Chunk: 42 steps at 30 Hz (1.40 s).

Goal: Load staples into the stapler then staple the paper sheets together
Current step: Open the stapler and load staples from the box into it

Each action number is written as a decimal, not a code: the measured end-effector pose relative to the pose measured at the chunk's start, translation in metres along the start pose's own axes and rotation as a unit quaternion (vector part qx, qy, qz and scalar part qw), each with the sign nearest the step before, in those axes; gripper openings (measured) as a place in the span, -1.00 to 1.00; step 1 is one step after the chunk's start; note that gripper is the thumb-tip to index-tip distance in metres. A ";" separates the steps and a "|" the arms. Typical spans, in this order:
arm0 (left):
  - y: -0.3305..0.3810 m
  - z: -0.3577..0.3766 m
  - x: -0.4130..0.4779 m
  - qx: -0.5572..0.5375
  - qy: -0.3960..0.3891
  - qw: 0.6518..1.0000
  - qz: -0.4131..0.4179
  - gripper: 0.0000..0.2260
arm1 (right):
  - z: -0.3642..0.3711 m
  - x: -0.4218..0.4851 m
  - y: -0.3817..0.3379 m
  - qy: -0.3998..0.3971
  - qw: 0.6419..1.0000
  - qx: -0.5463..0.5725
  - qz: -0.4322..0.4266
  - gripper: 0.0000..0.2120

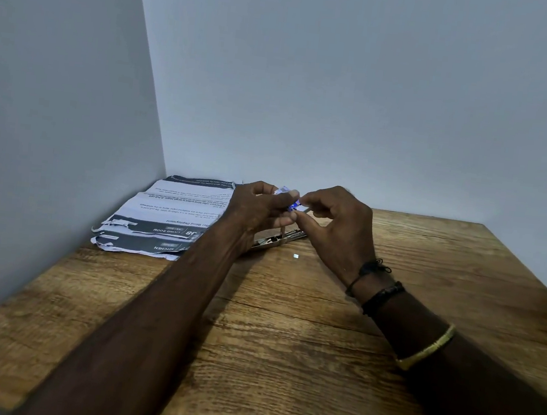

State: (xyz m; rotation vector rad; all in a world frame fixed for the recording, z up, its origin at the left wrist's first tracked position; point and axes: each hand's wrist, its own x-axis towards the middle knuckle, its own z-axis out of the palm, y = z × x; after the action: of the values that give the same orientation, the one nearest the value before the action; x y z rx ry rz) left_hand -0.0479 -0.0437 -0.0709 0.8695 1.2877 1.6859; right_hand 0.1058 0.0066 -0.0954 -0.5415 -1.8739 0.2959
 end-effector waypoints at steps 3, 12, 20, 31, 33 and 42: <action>-0.001 -0.002 0.000 -0.003 0.007 1.000 -0.006 -0.75 | -0.001 -0.001 -0.001 -0.020 1.000 -0.001 -0.006 -0.77; 0.002 -0.008 0.002 0.025 0.031 0.999 -0.019 -0.75 | -0.005 -0.002 0.001 -0.032 0.999 0.001 -0.006 -0.84; 0.001 -0.007 0.001 0.050 0.009 0.998 -0.021 -0.77 | -0.006 -0.003 0.004 -0.020 1.000 -0.012 -0.012 -0.87; 0.002 -0.008 0.003 0.053 -0.020 0.998 -0.024 -0.81 | -0.007 -0.004 0.006 -0.031 0.999 -0.007 -0.009 -0.87; 0.004 -0.008 0.001 0.051 -0.044 0.997 -0.029 -0.83 | -0.007 -0.005 0.006 -0.035 0.999 0.000 -0.007 -0.87; 0.008 -0.009 -0.004 0.081 -0.057 0.994 -0.040 -0.72 | -0.011 -0.003 0.007 -0.061 0.997 0.011 0.054 -0.92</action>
State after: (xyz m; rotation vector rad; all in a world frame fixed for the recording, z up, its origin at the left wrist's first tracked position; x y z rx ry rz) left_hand -0.0553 -0.0523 -0.0653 0.9821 1.3756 1.4633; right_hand 0.1183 0.0107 -0.0973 -0.6219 -1.9600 0.4284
